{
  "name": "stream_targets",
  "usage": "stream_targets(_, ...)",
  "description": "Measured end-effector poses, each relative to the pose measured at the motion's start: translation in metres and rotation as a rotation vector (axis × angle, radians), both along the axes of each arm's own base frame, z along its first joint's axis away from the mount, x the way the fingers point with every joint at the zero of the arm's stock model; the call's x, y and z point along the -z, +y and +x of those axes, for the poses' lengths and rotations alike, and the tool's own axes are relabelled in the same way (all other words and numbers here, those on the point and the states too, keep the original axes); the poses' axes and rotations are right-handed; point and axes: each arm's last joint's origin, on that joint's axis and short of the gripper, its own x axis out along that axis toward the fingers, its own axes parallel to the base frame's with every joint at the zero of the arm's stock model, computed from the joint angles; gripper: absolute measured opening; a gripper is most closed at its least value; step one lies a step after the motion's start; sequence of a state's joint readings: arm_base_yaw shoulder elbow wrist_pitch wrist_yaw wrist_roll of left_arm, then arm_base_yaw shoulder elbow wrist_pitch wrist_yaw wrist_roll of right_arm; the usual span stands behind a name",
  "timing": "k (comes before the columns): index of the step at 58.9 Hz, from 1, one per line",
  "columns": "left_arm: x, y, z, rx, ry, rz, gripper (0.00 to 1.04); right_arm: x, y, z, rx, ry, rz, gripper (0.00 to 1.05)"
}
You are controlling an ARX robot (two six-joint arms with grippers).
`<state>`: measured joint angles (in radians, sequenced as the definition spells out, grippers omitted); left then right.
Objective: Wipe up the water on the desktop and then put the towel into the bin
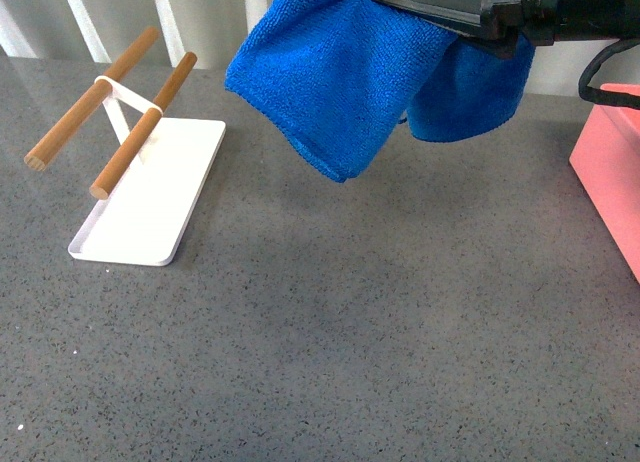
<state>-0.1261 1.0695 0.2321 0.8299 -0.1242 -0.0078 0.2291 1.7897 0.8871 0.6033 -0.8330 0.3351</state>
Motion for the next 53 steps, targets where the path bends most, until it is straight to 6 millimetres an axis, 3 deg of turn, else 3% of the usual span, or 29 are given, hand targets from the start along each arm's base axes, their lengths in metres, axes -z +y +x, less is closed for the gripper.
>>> stream_targets(26, 0.015, 0.02, -0.039, -0.001, 0.002, 0.0, 0.04, 0.0, -0.003, -0.002, 0.022, 0.003, -0.019, 0.04)
stream_targets(53, 0.022, 0.021, -0.06, 0.0, -0.018, 0.0, 0.04, -0.003, -0.006, -0.003, 0.04, -0.003, -0.036, 0.04)
